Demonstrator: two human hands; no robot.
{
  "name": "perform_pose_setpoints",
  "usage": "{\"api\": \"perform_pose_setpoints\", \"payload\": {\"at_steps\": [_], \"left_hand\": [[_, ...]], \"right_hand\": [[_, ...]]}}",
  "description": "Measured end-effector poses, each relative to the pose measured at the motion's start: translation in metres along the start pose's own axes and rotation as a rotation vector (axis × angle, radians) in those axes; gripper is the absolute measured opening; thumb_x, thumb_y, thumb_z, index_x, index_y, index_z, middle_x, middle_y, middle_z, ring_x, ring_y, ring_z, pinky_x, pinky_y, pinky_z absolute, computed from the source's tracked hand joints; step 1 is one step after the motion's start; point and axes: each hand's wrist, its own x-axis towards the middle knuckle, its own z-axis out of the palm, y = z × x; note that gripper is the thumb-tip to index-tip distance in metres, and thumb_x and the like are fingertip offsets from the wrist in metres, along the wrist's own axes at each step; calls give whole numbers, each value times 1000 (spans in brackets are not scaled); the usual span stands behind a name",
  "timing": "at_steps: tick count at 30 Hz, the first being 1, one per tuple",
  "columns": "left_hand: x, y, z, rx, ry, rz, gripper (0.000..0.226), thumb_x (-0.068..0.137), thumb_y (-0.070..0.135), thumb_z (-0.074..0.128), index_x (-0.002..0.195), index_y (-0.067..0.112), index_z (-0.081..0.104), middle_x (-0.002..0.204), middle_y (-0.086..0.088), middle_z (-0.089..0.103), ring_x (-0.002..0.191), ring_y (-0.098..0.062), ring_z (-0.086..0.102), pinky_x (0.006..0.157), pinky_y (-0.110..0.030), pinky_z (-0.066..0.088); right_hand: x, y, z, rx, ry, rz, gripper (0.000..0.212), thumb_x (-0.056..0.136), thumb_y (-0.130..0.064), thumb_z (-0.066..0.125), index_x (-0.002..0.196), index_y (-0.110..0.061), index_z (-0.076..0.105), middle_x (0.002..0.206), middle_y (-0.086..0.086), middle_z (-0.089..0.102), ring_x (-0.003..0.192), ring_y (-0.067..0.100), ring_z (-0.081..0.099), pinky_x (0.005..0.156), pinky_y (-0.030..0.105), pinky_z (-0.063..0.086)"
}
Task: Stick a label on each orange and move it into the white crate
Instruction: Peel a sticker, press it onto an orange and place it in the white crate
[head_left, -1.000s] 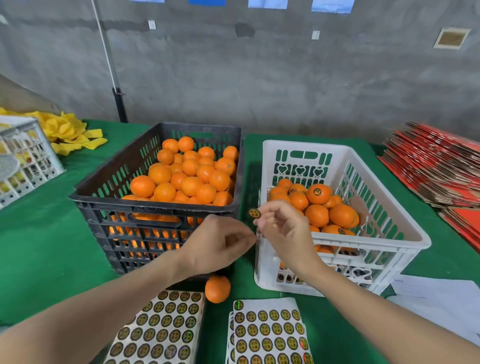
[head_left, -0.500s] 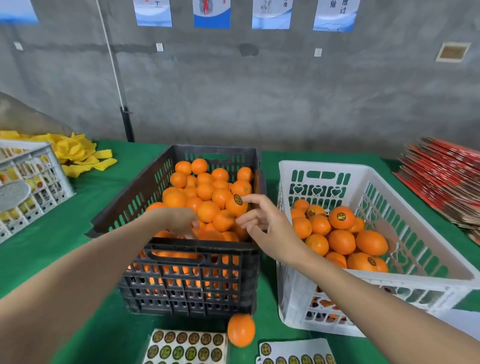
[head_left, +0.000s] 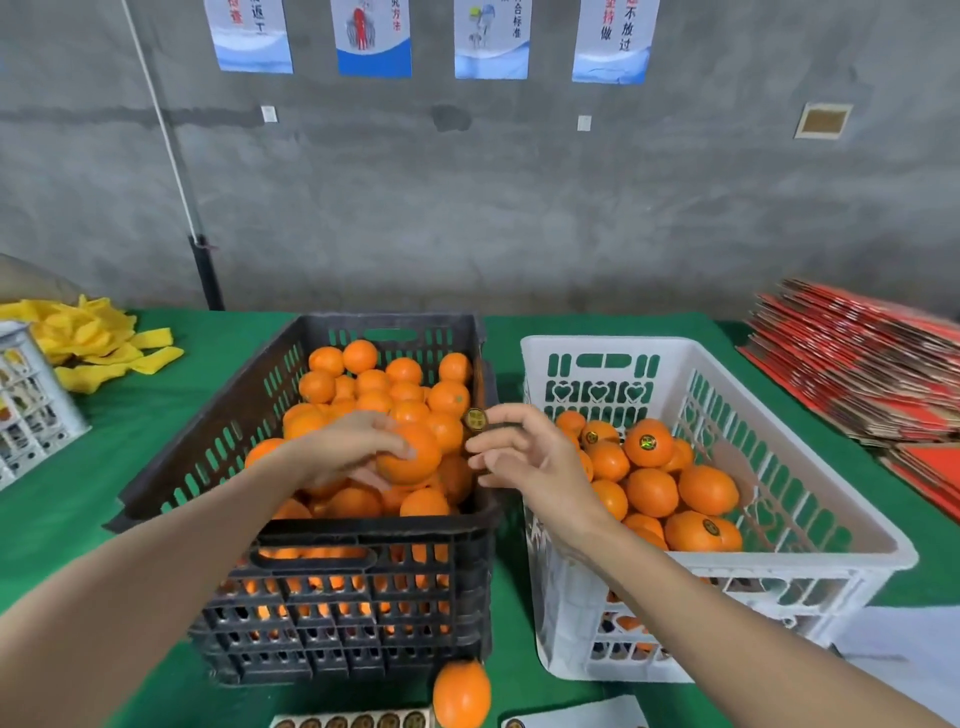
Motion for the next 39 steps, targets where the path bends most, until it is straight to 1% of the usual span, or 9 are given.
{"api": "perform_pose_setpoints", "payload": {"at_steps": [4,8,11,15,20,23,27,31,39], "left_hand": [[-34,28,9,-575,-118,124,71,64,16,74,130,13,48,120,-18,65,94,-37,69,68,-41,58],[-60,54,34,-743,-117,207,49,72,35,69,117,23,57,121,-17,57,88,-31,61,60,-33,49],[-72,66,55,-695,-158,114,59,74,49,61,125,21,51,102,-21,64,63,-24,52,50,-24,36],[-77,78,92,-571,-92,-65,70,65,61,65,121,21,52,82,-19,69,73,-25,53,61,-25,40],[-85,86,122,-546,-164,-92,76,65,56,68,128,17,53,102,-17,69,75,-29,71,68,-40,60],[-92,89,128,-531,-364,-13,61,81,45,65,131,13,52,104,-15,68,77,-26,69,67,-33,57],[-90,82,136,-351,-280,84,51,79,28,73,124,11,57,108,-17,67,75,-21,63,65,-25,52],[-88,80,144,-347,-165,42,67,64,43,73,122,13,60,112,-18,66,88,-24,55,73,-26,49],[-85,81,161,-370,-147,10,73,48,53,80,111,20,65,89,-7,74,74,-15,58,70,-23,37]], "right_hand": [[-7,-13,-10,124,112,-19,19,89,7,54,94,-11,59,90,6,65,90,22,62,74,29,55],[-18,-31,-22,72,127,-124,19,89,1,56,84,-17,62,89,-3,66,89,19,61,79,31,54],[-29,-44,-32,-39,86,-218,17,88,-1,58,84,-18,62,105,-4,67,103,15,61,88,28,50],[-42,-53,-43,-118,-27,-254,15,88,1,58,83,-13,61,120,2,60,116,10,54,85,14,47],[-56,-53,-60,-168,-70,-192,14,88,-4,59,80,-15,61,117,1,61,112,13,55,89,23,48],[-62,-51,-72,-181,-38,-129,17,88,-3,59,77,-16,61,117,0,60,109,13,57,93,31,47],[-67,-52,-87,-170,-46,-44,19,89,-1,56,76,-14,58,106,7,61,98,15,59,90,40,48],[-74,-55,-93,-276,-71,-31,18,90,-3,57,77,-16,58,103,11,60,95,18,58,90,37,46],[-76,-52,-96,-425,-23,-67,18,90,-9,59,77,-21,57,97,8,57,91,15,53,81,22,41]]}}
